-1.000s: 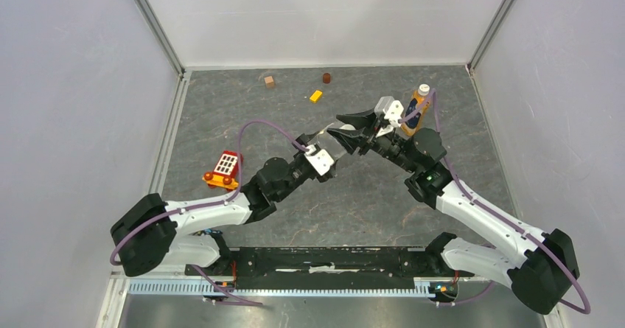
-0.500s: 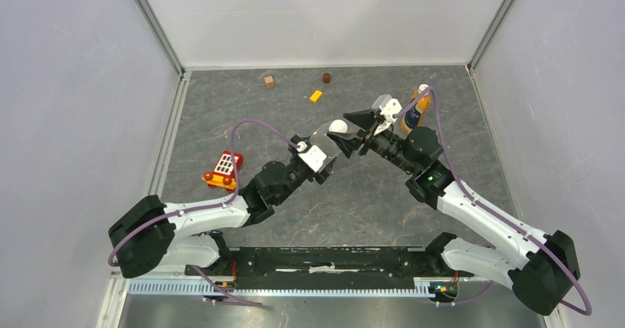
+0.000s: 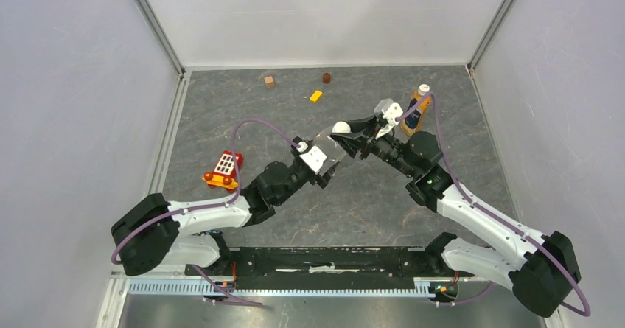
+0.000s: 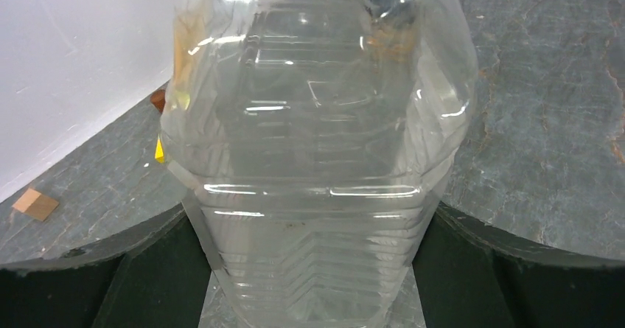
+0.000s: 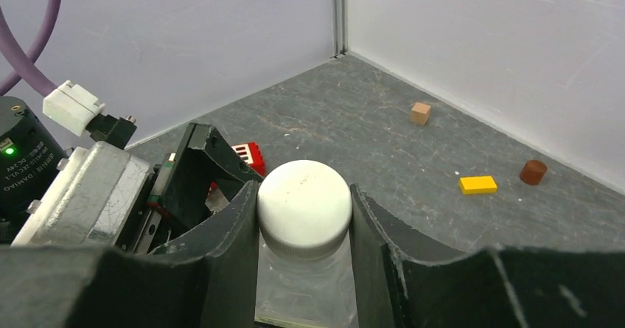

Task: Screw on the bottle caps

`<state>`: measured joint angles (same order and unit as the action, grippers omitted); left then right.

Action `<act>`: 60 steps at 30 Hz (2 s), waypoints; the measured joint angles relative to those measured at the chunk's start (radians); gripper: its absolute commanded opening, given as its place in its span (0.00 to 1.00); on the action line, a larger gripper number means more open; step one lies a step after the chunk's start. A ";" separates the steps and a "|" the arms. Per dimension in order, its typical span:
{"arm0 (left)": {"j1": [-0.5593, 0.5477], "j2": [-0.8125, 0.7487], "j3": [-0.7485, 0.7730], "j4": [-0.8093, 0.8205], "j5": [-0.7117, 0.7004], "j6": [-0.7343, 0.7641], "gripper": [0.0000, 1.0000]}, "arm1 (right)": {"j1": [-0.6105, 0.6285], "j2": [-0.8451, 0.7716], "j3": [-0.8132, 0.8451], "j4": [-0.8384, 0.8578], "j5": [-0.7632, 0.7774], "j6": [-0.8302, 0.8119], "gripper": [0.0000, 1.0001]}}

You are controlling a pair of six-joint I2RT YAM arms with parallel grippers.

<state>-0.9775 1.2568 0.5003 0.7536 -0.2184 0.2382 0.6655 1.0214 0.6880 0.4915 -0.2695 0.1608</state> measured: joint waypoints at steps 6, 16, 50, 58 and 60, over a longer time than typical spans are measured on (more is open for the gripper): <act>0.001 -0.018 -0.009 -0.005 0.010 -0.039 1.00 | -0.078 -0.026 -0.029 -0.058 0.073 -0.043 0.00; 0.075 -0.219 -0.059 -0.203 -0.020 -0.087 1.00 | -0.203 -0.059 -0.052 -0.154 0.288 -0.172 0.00; 0.256 -0.578 -0.098 -0.724 -0.020 -0.114 1.00 | -0.360 0.002 -0.123 -0.170 0.447 -0.139 0.98; 0.256 -0.701 -0.060 -0.831 -0.095 -0.072 1.00 | -0.360 -0.137 -0.082 -0.261 0.474 -0.165 0.98; 0.256 -0.755 -0.050 -0.835 -0.119 -0.048 1.00 | -0.360 -0.190 -0.072 -0.283 0.499 -0.172 0.98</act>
<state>-0.7212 0.5014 0.4500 -0.0814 -0.3370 0.1905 0.3054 0.8310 0.6163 0.2089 0.2298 -0.0113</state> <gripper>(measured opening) 0.996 0.979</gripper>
